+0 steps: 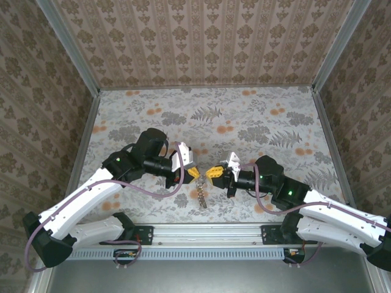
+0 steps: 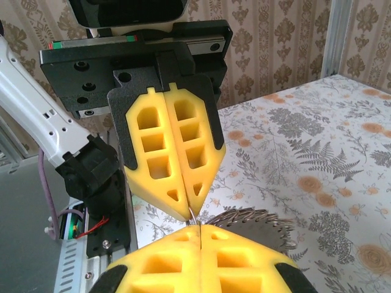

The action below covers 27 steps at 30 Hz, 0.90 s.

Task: Put the keys on the keyring

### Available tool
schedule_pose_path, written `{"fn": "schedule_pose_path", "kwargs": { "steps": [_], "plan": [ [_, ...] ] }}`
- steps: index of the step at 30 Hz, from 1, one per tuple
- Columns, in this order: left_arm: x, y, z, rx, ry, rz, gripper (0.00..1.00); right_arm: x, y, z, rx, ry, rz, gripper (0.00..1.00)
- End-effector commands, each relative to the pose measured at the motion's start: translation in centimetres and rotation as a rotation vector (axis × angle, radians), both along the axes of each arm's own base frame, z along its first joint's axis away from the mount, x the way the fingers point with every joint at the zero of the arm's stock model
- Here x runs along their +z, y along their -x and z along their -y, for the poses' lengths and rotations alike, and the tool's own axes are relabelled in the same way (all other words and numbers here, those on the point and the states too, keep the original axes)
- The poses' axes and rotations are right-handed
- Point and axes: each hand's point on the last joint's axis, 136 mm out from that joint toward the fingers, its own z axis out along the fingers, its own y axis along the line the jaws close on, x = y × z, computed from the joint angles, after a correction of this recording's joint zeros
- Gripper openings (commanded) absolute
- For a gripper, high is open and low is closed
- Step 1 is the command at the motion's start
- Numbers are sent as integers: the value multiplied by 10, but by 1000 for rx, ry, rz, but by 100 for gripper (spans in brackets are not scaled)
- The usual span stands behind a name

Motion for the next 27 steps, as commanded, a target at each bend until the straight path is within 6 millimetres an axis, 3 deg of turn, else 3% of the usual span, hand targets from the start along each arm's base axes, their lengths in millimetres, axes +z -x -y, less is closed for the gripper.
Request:
{"fn": "schedule_pose_path", "kwargs": {
  "steps": [1,27],
  "plan": [
    [23,1,3,-21,62,23,0,5,5,-2,28,-29,20,0],
    [25,2,3,-26,69,14,0,-1,6,-8,55,-7,17,0]
  ]
}}
